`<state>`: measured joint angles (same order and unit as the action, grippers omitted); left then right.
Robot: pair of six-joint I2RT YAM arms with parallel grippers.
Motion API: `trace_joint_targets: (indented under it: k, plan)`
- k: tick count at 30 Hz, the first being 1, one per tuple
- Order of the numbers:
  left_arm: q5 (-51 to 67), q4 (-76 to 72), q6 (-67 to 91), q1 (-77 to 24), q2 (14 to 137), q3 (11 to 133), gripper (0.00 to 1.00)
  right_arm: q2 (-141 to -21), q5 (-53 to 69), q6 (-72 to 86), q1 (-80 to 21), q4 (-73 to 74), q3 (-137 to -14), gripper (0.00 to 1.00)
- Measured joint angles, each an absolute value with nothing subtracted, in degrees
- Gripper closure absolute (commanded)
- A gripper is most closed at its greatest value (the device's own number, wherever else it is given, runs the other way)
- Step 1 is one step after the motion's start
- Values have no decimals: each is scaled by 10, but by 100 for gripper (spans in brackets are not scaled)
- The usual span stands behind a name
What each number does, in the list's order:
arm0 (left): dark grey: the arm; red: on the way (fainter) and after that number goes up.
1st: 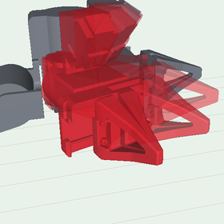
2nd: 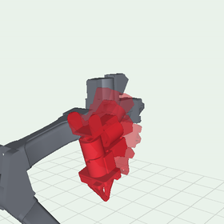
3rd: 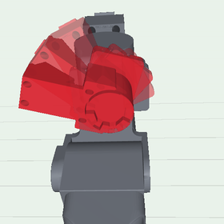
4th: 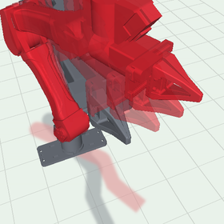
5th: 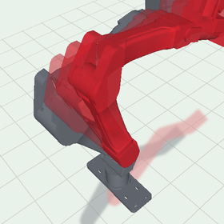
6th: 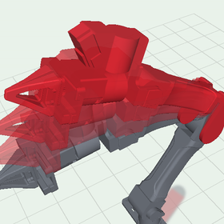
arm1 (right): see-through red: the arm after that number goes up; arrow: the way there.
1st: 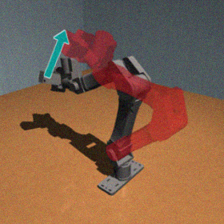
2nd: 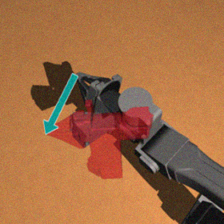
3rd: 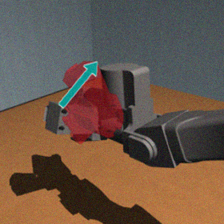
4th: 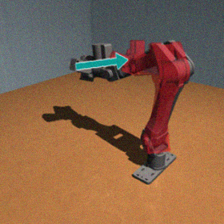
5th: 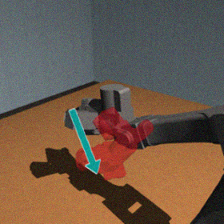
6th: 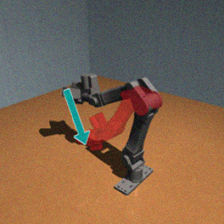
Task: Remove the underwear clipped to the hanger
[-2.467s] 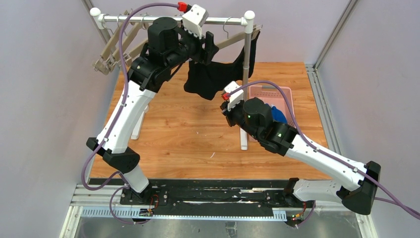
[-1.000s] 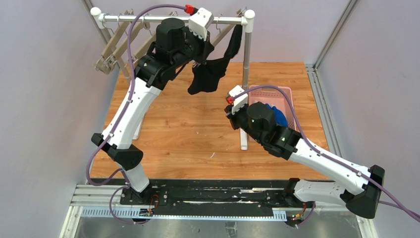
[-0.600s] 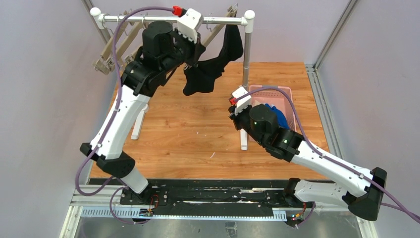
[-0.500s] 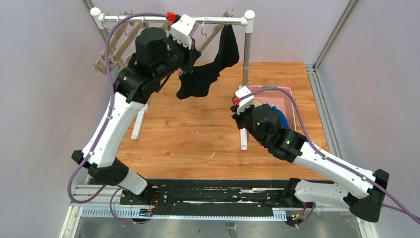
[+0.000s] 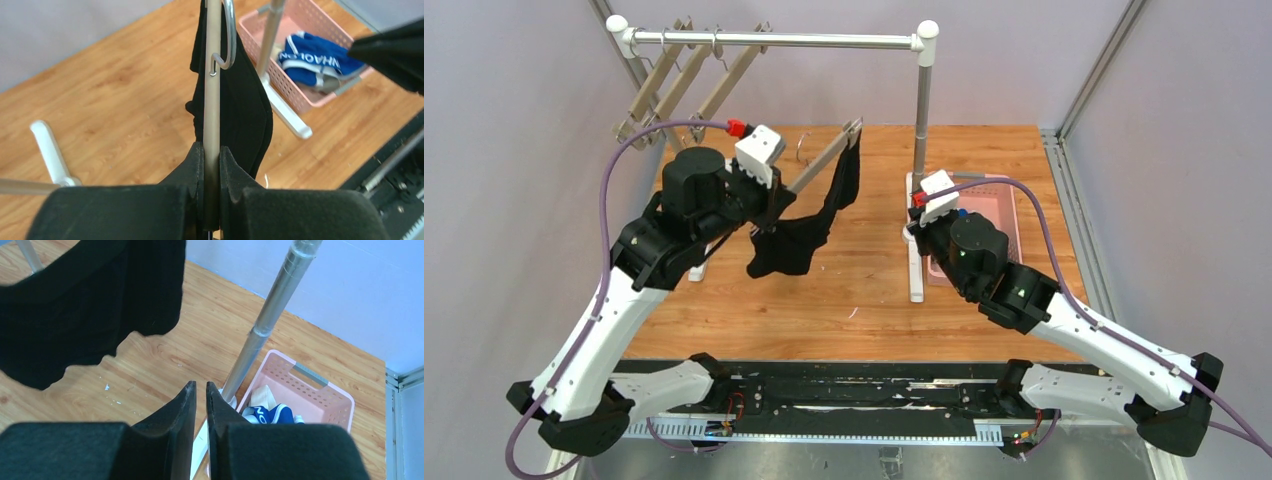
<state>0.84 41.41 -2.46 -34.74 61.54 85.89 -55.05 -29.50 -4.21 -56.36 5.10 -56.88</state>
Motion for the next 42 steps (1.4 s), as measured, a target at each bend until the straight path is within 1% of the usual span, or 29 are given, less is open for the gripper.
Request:
trace_joint_targets:
  k: [2,5,8,10,11,12,15,18,22,25,27,32,33,35,38,40,42]
  plan:
    - [23,428,-18,-347,593,835,100,-550,-296,-40,-561,53,-569,84]
    - [54,439,-4,-347,556,800,100,-551,-278,-36,-545,63,-570,78]
    - [90,442,8,-347,524,767,100,-551,-225,-25,-499,82,-576,57]
    - [118,443,14,-347,504,740,100,-551,-164,-16,-451,93,-581,38]
    - [130,443,15,-347,497,730,100,-551,-119,-11,-421,98,-584,36]
    - [144,443,16,-347,490,717,100,-551,-81,-5,-393,101,-586,35]
    - [186,443,18,-347,474,681,100,-551,82,5,-290,106,-590,35]
    - [225,436,21,-347,462,661,100,-556,231,17,-223,101,-595,34]
    - [269,410,28,-347,446,652,100,-576,437,35,-197,74,-605,33]
    - [301,386,33,-347,444,652,100,-603,585,84,-197,4,-606,32]
    - [322,372,35,-347,447,652,100,-622,656,122,-197,-40,-606,32]
    - [347,358,37,-347,465,652,100,-632,736,154,-197,-70,-606,33]
    - [349,357,38,-347,469,651,100,-630,743,155,-197,-72,-606,36]
    - [352,354,41,-347,474,649,100,-625,754,156,-197,-75,-606,45]
    - [362,350,44,-347,474,648,100,-622,759,156,-197,-80,-606,62]
    - [368,347,46,-347,472,648,100,-622,759,158,-197,-81,-606,67]
    - [372,346,50,-347,471,648,100,-622,759,161,-197,-81,-606,77]
